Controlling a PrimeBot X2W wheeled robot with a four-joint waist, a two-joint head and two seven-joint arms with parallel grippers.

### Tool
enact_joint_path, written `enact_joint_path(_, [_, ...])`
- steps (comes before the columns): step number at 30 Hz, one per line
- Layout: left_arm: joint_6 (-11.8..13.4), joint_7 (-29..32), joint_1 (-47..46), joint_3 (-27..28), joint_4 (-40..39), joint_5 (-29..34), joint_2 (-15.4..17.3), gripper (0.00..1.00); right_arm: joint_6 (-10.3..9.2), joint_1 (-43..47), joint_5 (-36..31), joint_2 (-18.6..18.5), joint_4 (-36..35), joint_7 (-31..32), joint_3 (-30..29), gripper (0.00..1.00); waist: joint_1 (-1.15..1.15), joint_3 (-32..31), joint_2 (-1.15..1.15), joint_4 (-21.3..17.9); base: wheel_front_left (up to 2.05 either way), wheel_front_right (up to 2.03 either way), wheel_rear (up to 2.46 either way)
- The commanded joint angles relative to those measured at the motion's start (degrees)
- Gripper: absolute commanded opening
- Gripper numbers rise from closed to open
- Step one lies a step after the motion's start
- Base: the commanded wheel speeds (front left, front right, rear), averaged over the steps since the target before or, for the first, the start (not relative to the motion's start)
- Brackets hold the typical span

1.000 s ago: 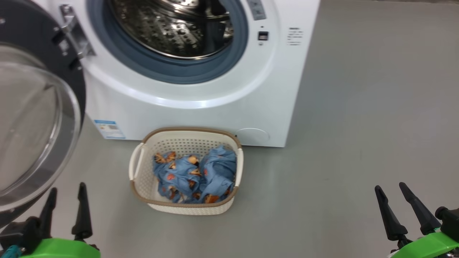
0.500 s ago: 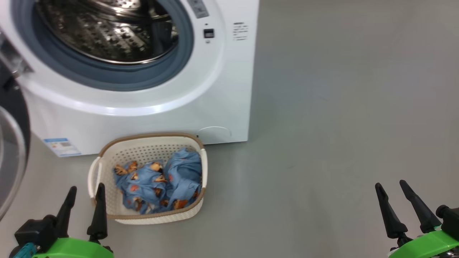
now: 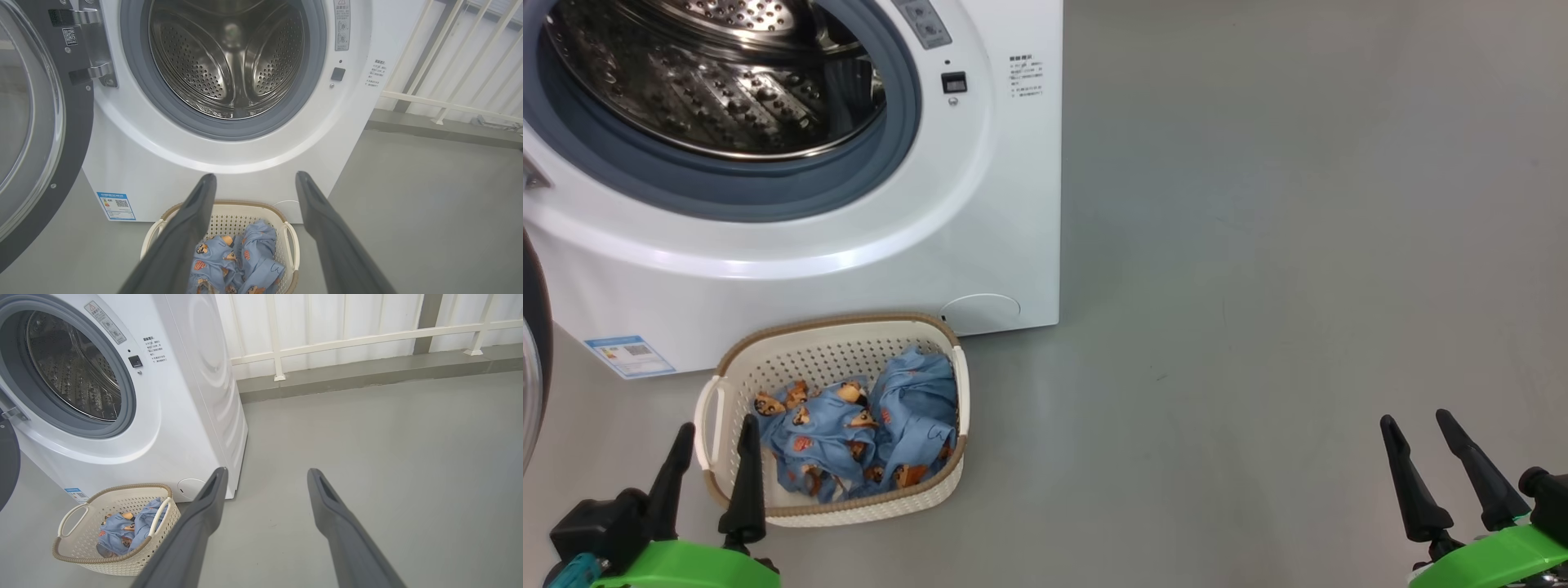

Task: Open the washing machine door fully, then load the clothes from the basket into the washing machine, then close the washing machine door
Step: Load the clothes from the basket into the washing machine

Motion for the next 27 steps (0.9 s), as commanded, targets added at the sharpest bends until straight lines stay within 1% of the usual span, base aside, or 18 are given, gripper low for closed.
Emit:
enact_joint_path(1, [-0.1,-0.4,-1.1,2.1,-1.4,-0.2,1.8,1.0,0.17,-0.8,-0.7,-0.9,-1.4,-0.7,0.7,1.0,0.0,-0.1,0.0,0.1,0.0,0.0,0.0])
enact_joint_path(6, [-0.1,-0.4,-1.0,1.7,-1.3,-1.0,1.9,1.0,0.17,-0.8,-0.7,-0.8,-1.5,-0.7,0.8,1.0,0.0,-0.3,0.0,0.4,0.01,-0.05,0.04])
enact_joint_path(10, [-0.1,-0.4,-0.9,1.2,-1.5,-1.7,2.2,1.0,0.17,-0.7,-0.6,-0.9,-1.5,-0.7,1.1,1.0,0.0,-0.3,0.0,0.5,0.24,-0.75,0.51])
enact_joint_path(18, [-0.1,-0.4,-1.5,0.3,-1.6,-2.5,2.9,1.0,0.17,-1.1,-0.6,-0.7,-1.7,-0.7,1.5,1.0,0.0,0.5,0.0,0.4,0.86,-1.55,0.68])
enact_joint_path(27, [-0.1,-0.4,-2.9,0.5,-1.0,-2.1,2.9,1.0,0.17,-1.8,-0.5,-0.4,-1.8,-0.7,1.7,1.0,0.0,1.9,0.0,0.0,1.03,-1.54,0.51])
